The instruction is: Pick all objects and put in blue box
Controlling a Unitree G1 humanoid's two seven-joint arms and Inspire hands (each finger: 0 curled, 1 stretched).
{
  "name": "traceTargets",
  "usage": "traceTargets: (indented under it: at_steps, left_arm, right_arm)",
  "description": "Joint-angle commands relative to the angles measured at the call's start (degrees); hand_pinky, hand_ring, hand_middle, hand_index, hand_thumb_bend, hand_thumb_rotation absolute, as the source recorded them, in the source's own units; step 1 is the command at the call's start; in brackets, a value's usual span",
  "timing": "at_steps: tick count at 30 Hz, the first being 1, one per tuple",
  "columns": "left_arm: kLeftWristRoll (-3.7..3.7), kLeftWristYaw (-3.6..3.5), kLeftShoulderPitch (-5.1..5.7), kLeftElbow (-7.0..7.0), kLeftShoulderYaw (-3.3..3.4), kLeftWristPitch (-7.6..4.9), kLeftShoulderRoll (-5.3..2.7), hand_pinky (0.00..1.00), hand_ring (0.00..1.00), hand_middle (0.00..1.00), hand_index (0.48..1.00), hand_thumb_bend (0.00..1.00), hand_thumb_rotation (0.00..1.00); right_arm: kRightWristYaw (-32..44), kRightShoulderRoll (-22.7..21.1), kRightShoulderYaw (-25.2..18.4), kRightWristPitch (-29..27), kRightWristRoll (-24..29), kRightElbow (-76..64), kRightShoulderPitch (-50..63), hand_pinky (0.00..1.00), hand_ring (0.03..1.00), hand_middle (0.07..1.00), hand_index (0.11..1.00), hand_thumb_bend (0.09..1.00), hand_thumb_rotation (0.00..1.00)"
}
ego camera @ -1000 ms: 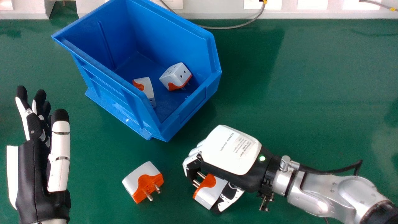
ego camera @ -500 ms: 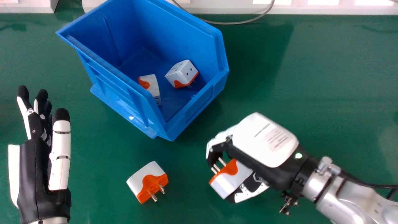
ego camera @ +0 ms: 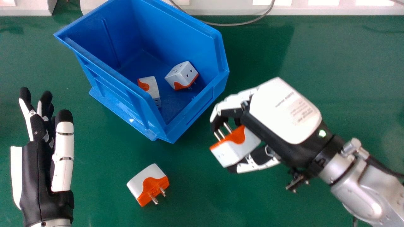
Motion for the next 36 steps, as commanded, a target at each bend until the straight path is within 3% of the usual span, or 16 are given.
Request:
traceTargets:
  at_steps: [1,3,6,9,11,17,21,26,29,33,36]
  left_arm:
    - [0.58,0.00,-0.07,-0.15,-0.02,-1.45,0.38,1.00,1.00,0.99,0.986,0.35,0.84]
    - [0.26,-0.25,-0.27,0.31,0.14,-1.75,0.55,1.00,1.00,0.99,0.989,0.37,0.84]
    - [1.00,0.00,0.00,0.16,0.15,-1.71,0.62,1.00,1.00,0.99,0.992,0.37,0.85]
    - [0.97,-0.20,0.39,-0.18,-0.02,-1.53,0.67,1.00,1.00,1.00,0.998,0.36,0.84]
    - [0.87,-0.30,0.42,0.18,0.08,-2.09,0.76,1.00,1.00,1.00,1.000,0.37,0.85]
    - [0.74,-0.24,1.47,-0.06,0.09,-2.95,0.44,1.00,1.00,1.00,0.995,0.38,0.86]
    - [0.79,-0.21,2.25,-0.76,0.14,-2.35,0.52,1.00,1.00,1.00,0.996,0.40,0.86]
    - [-0.50,-0.66,2.27,-0.43,0.41,-2.83,0.67,1.00,1.00,1.00,0.997,0.37,0.84]
    - [-0.81,-0.99,2.41,-0.39,0.62,-2.95,0.99,1.00,1.00,1.00,1.000,0.37,0.83]
    - [-1.77,-1.62,2.69,-0.68,1.06,-2.64,1.17,1.00,1.00,1.00,1.000,0.36,0.85]
    - [-1.65,-1.42,3.10,-0.75,1.40,-2.99,0.90,1.00,1.00,1.00,1.000,0.36,0.86]
  right_arm:
    - [-1.7,1.9,-1.0,-0.4,0.5,0.4,-4.0,0.24,0.390,0.439,0.524,0.509,0.00]
    - [-1.6,3.1,-0.7,0.3,-0.4,1.5,-6.7,0.24,0.390,0.439,0.525,0.508,0.00]
    - [-3.4,5.6,0.0,1.6,-2.6,4.5,-10.9,0.25,0.390,0.444,0.528,0.508,0.00]
    - [-3.9,8.2,1.3,2.2,-3.4,9.3,-16.2,0.22,0.393,0.446,0.522,0.509,0.00]
    - [-3.6,10.0,2.1,3.4,-3.8,11.9,-19.6,0.22,0.398,0.447,0.517,0.509,0.00]
    - [-4.5,15.1,5.4,6.0,-5.8,23.1,-31.0,0.25,0.394,0.441,0.521,0.510,0.00]
    - [-5.3,17.3,7.6,6.5,-6.2,31.8,-37.9,0.27,0.399,0.448,0.514,0.511,0.00]
    - [-9.5,20.6,10.6,7.8,-7.7,42.1,-44.8,0.30,0.386,0.443,0.511,0.510,0.00]
    - [-11.5,23.3,12.1,9.0,-7.5,49.0,-48.6,0.31,0.387,0.441,0.510,0.510,0.00]
    - [-11.2,26.6,13.9,11.4,-7.0,57.1,-53.0,0.32,0.396,0.452,0.522,0.512,0.00]
    - [-10.9,28.3,15.0,13.2,-6.8,61.4,-55.1,0.34,0.403,0.454,0.517,0.513,0.00]
